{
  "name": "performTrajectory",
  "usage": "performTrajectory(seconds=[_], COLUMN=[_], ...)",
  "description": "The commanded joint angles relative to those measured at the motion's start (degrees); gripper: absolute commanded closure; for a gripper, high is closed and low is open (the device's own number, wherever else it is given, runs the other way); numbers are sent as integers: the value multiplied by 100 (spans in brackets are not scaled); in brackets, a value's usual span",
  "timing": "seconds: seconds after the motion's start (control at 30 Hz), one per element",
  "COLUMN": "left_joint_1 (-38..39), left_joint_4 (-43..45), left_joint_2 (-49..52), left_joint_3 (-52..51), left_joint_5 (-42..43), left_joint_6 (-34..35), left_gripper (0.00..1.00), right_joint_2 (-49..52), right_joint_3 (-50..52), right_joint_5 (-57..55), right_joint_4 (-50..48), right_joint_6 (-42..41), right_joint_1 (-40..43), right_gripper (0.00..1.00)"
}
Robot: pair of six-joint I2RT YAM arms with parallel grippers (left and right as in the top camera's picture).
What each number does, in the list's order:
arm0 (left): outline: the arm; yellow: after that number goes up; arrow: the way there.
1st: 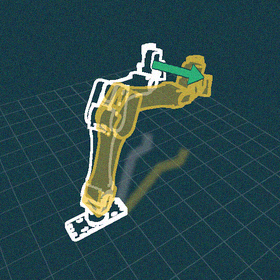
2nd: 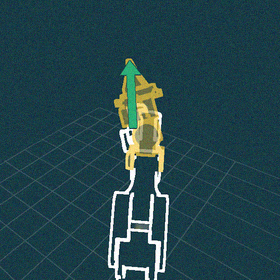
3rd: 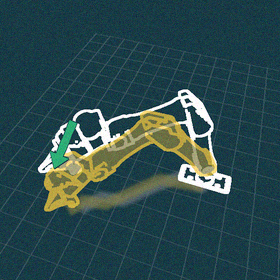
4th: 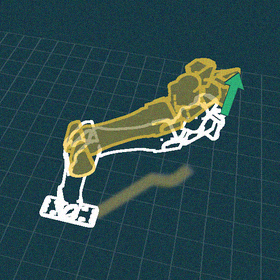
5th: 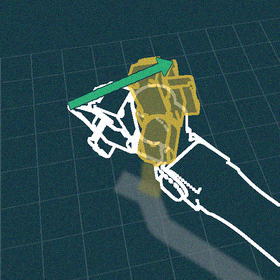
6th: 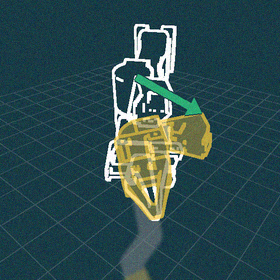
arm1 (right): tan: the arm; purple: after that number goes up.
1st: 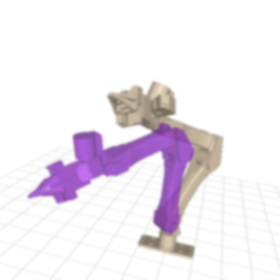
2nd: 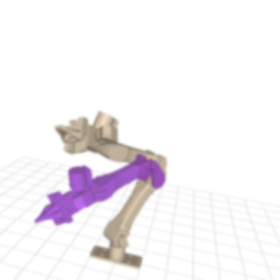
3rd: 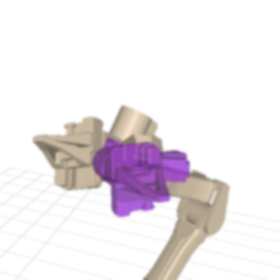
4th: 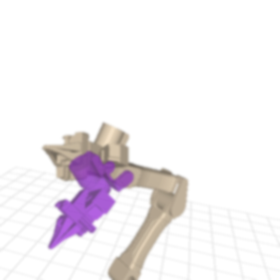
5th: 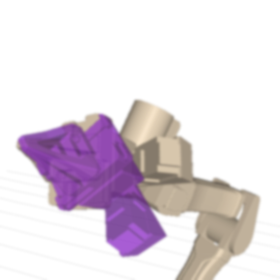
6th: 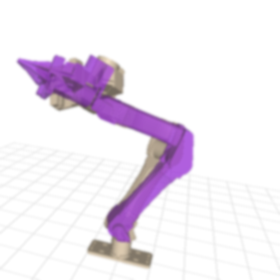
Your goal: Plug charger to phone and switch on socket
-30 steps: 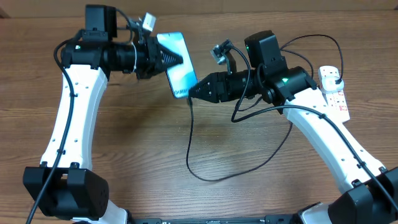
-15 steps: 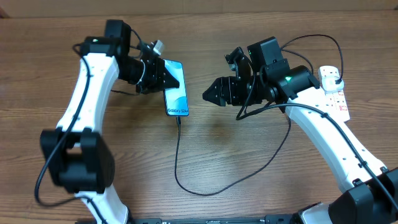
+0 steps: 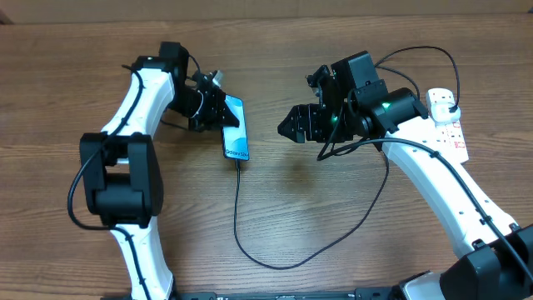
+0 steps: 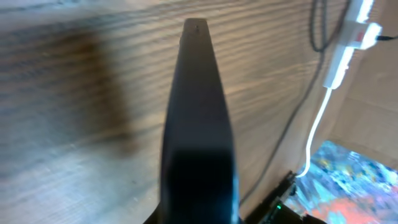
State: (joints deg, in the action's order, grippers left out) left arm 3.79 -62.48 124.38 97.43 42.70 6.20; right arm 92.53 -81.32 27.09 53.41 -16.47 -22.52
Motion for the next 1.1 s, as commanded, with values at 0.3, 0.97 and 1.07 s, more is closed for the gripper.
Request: performTrajectory(seconds=[0.3,0.97,1.07], left_joint_1=[118,116,116], left_joint_4=[302,317,315], left_joint_2=[195,197,197], left_joint_3=[-63,-656,-656], left_joint_5=[-885,-1532,-1635], left_joint_6=[522,564,564], left_gripper=[96,95,95], right_joint_2=[-111,-114,-111], right_joint_3=[-125,-122,-122], right_joint_5=[-142,-157,-157], right_joint_4=[-4,96,118], right_joint_6=[42,44,42], right_joint_1=[22,20,20], right_gripper=[27,28,28])
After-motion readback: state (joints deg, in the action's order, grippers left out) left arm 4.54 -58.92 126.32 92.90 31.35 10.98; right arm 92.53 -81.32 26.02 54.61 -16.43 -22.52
